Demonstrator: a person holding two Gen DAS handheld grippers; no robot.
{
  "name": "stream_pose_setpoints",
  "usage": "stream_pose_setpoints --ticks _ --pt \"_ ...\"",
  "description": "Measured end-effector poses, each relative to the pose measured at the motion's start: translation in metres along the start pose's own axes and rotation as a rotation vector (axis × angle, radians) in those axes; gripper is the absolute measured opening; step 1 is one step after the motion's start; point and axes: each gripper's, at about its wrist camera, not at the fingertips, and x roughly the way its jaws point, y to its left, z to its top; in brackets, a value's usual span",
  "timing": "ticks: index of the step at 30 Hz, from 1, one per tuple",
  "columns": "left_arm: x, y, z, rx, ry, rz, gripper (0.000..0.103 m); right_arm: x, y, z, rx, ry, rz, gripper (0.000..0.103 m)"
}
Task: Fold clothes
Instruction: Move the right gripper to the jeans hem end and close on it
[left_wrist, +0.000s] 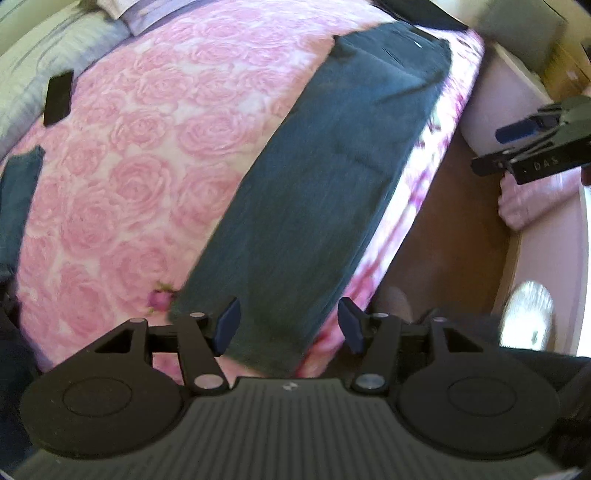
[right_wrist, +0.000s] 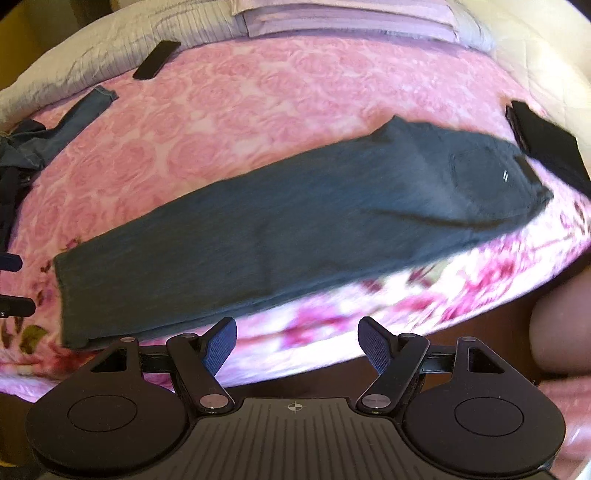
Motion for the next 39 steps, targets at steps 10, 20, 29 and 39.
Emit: stream_pose_setpoints --ticks 10,20,29,39 --pt "-0.001 0.067 -0.112 0.121 0.067 0.103 0.058 0.028 0.153 -0.056 -0.291 -0.078 0.125 0.076" --pt "0.027 0.074 -0.148 0.066 0.039 0.075 0.058 0.108 0.251 -0.114 -0.847 -0.193 0.110 0.075" --pt "0.039 0.076 -0.156 0.032 0.050 0.068 0.058 0.150 0.266 -0.130 -0.971 -0.251 0.074 0.057" --pt "0.023 0.068 -0.119 0.074 -0.014 0.048 0.058 0.089 0.225 -0.061 -0.649 -0.281 0.187 0.018"
